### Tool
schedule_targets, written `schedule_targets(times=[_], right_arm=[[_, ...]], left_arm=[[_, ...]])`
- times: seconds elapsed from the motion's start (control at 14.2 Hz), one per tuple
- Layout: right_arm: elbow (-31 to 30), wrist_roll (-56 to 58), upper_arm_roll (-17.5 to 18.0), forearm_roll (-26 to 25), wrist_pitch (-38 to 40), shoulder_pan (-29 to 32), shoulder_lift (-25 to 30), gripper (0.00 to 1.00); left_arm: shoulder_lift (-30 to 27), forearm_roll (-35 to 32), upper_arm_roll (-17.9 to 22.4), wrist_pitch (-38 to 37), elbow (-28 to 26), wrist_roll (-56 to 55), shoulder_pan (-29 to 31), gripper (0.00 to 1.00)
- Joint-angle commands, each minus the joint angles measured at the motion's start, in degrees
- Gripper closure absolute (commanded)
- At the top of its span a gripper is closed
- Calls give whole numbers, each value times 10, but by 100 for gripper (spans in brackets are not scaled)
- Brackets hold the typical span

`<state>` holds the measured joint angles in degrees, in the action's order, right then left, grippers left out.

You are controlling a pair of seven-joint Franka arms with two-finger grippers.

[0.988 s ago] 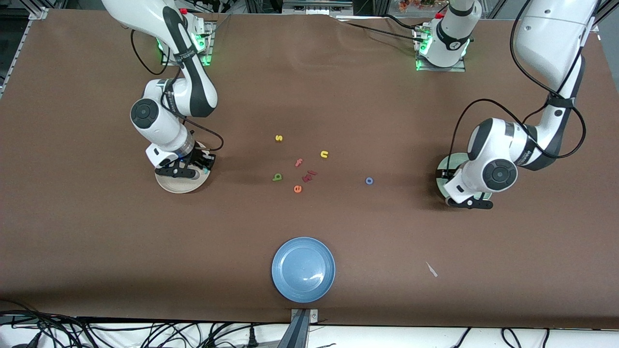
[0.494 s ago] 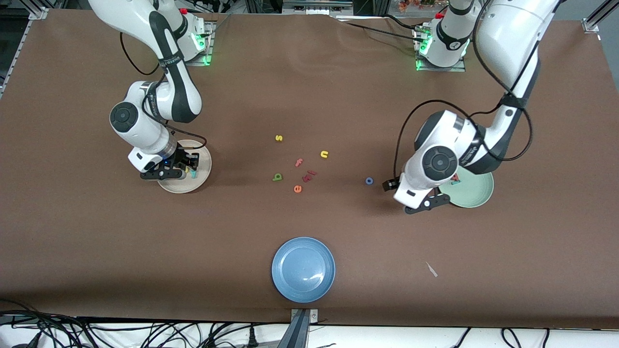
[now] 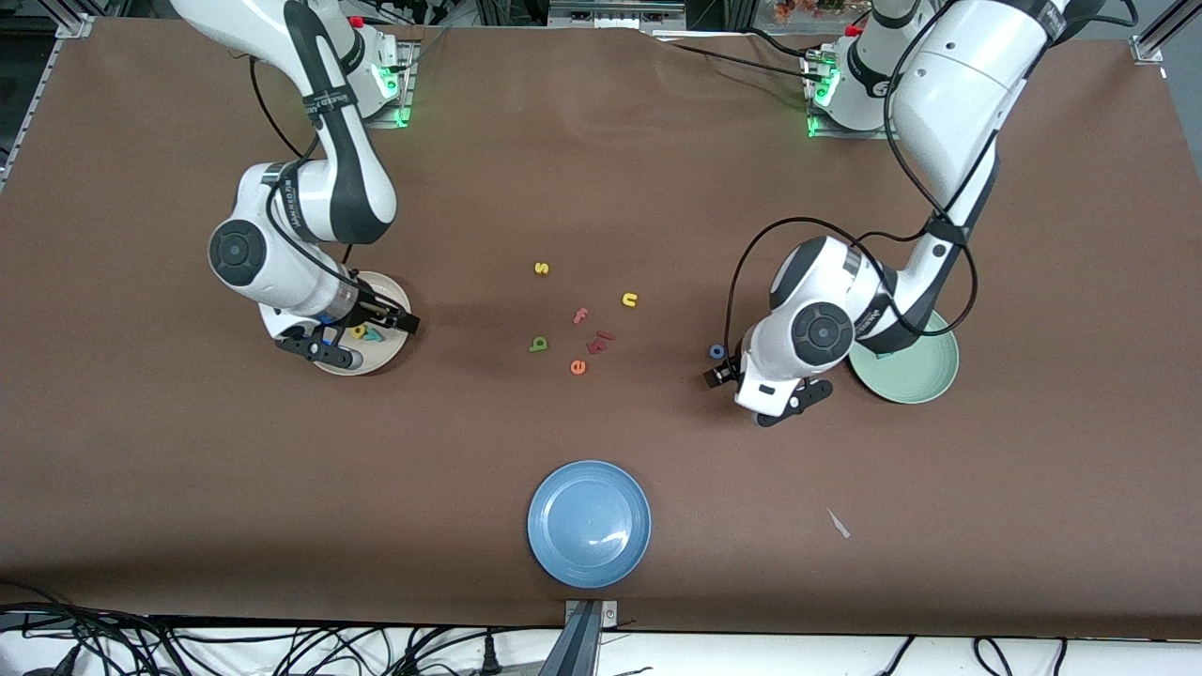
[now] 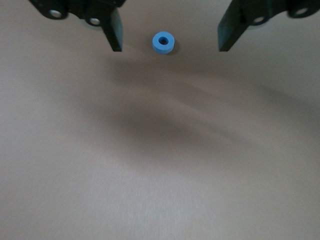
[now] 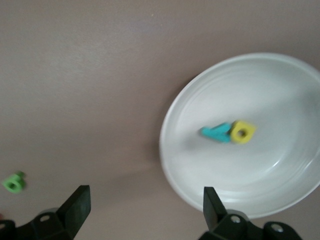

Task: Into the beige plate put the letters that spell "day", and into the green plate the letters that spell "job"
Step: 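Reach the left gripper to the blue ring while the right gripper reaches the green letter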

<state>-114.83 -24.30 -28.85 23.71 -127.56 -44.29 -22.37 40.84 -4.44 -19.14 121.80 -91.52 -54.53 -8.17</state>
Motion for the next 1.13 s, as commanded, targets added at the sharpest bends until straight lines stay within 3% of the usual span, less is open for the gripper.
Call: schedule_targets(times=[0.0, 0.14, 0.49, 0.85, 1.06], right_arm=[[62, -183, 44, 0, 4, 0, -56, 0], [100, -296, 76, 1, -7, 0, -81, 0], [152, -466, 136, 17, -57, 0, -131, 0], [155, -514, 151, 16, -100, -17, -169, 1], [198, -536, 151, 15, -103, -28, -197, 1]], left_arm=[[0, 10, 4, 5, -16, -19, -7, 31], [1, 13, 4, 11, -23, -37, -10, 36], [12, 32, 4, 34, -24, -59, -11, 39], [14, 41, 4, 50, -45, -63, -10, 39], [14, 42, 4, 67, -55, -63, -11, 43]])
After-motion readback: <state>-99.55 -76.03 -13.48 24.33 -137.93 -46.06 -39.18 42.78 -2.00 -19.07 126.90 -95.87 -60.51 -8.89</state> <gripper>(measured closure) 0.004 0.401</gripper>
